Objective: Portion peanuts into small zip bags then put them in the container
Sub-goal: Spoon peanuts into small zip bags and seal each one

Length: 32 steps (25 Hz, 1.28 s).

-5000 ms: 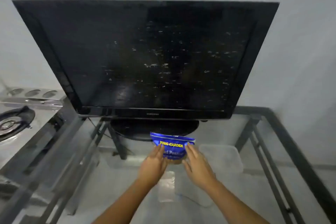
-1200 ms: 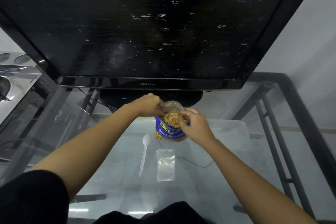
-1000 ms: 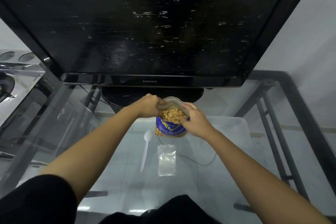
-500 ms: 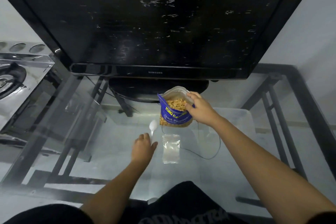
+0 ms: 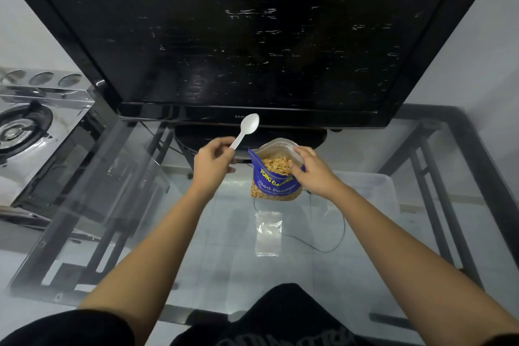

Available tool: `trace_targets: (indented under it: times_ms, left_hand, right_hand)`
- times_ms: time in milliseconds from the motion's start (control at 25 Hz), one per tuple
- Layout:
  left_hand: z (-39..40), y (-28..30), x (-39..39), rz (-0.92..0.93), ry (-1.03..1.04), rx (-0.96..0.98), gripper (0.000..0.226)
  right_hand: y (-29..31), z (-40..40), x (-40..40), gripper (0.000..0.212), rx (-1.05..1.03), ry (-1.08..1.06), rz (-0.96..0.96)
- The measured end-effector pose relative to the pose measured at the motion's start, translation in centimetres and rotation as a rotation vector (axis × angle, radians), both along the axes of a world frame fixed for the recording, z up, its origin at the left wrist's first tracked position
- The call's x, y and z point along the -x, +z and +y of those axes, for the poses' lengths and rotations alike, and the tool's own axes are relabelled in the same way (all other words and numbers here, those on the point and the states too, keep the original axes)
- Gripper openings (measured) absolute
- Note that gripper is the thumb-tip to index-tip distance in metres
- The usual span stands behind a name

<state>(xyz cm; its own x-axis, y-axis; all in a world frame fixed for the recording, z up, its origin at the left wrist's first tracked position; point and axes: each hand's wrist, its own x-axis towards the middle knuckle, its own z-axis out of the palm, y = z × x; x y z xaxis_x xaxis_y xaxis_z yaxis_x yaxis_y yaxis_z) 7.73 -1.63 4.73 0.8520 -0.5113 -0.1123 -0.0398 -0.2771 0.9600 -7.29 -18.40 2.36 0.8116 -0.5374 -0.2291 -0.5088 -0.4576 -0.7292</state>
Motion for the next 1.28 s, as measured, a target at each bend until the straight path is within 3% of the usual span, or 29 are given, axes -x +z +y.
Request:
trace_targets:
  times_ms: [120,240,360,440,600,760,840,920,1000,1080,1280]
  left_hand:
    - [-0.6,1.8,-1.1,0.016,-0.095,0.115,0.024]
    - [-1.3,2.5,-1.1,-0.069,-0.05,0.116,0.009]
    - [-2.4,3.1,-0.3,-0.415,-0.124,-0.033,0.013]
    - [-3.3,3.0,0.0,-0.545,-0.231,-0.145,0.02]
    - [-5.0,1.9,-0.8,-0.415,-0.28,-0.286,0.022]
    - [-5.2,1.8,-0.5,-0.302,-0.23,-0.237,0.031]
    - [-4.3,1.8,0.8,-0.332,-0.091,-0.157,0.044]
    - [-2.5,1.1,2.8,-0.455,0.019,-0.044,0.027]
    - [-0.1,-1.1,4.8,-0.578,-0.055,-0.031,0.011]
    - [1.9,-4.2,6.2,-0.634,-0.214,-0.124,0.011]
    - [3.2,-10.7,7.2,-0.675,-0.461,-0.354,0.013]
  right_hand:
    - [0.2,0.0,0.1,0.054,-0.016,0.0,0.001]
    - [0.3,0.1,0.0,0.054,-0.023,-0.014,-0.003]
    - [0.3,0.4,0.0,0.054,-0.026,-0.025,-0.015]
    - [0.3,0.3,0.0,0.054,-0.025,-0.02,-0.016]
    - [0.5,0.1,0.0,0.056,-0.048,0.001,0.0]
    - [0.8,0.3,0.1,0.057,-0.029,0.015,-0.001]
    - [0.8,0.7,0.5,0.058,0.031,-0.022,-0.06]
    - [0.3,1.7,1.4,0.055,0.113,-0.098,-0.173]
    - [-0.8,3.1,3.1,0.045,0.237,-0.213,-0.285]
    - [-2.6,4.7,5.0,0.039,0.32,-0.298,-0.33]
    - [-9.2,8.2,8.2,0.059,0.3,-0.117,-0.038]
